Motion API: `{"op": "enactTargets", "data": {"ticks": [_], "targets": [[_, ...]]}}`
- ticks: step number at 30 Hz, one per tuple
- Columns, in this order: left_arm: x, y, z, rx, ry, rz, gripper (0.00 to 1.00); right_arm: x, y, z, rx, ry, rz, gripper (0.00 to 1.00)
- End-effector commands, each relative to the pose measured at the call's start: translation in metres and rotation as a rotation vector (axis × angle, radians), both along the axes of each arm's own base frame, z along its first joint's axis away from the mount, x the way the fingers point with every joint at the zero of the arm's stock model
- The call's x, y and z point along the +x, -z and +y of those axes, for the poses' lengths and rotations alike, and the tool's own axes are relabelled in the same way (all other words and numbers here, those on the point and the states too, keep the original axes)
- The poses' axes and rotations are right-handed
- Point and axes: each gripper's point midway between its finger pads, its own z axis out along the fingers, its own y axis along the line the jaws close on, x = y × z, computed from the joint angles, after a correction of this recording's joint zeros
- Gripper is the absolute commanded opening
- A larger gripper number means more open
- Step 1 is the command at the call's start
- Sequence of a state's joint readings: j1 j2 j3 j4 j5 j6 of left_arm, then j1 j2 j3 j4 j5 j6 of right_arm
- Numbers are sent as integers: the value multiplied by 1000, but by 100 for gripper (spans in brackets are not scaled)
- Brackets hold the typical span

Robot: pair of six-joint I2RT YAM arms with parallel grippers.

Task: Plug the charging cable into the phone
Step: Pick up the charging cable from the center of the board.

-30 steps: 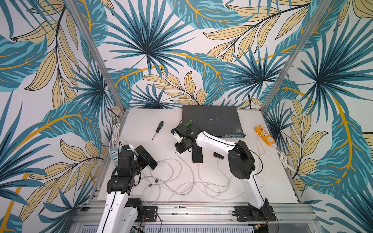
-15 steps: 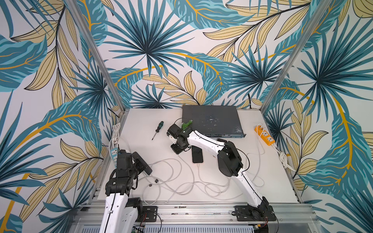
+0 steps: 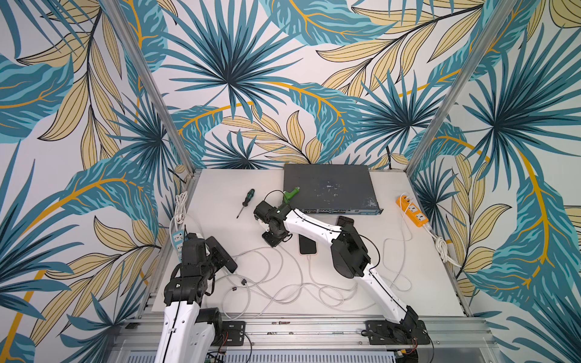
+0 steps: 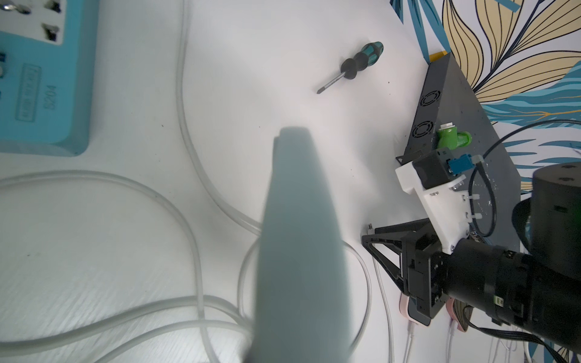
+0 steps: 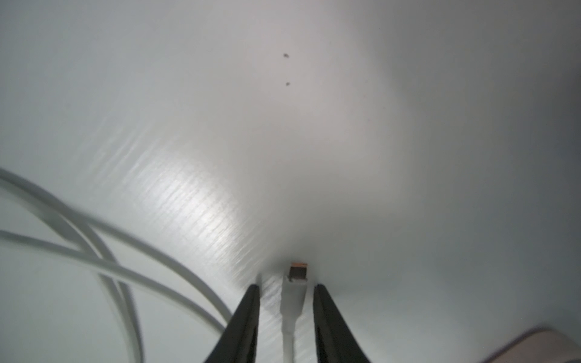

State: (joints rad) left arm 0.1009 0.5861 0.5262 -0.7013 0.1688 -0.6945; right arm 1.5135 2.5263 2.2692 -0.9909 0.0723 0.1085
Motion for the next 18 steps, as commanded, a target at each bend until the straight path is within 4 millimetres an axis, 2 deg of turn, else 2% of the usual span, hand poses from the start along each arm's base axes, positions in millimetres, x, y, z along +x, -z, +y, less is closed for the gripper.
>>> {"op": "enactTargets", "data": {"ticks": [1,9,18], "targets": [[7,-17,1,16,12,-67,0,-1,19,-14,-83,-14,-46,30],[8,-16,0,15,18,-69,0,-6,31,-20,-135,-34,-91,26],[9,-14,0,11,22,-65,0,-3,32,-24,-156,-7,-125,19]]}}
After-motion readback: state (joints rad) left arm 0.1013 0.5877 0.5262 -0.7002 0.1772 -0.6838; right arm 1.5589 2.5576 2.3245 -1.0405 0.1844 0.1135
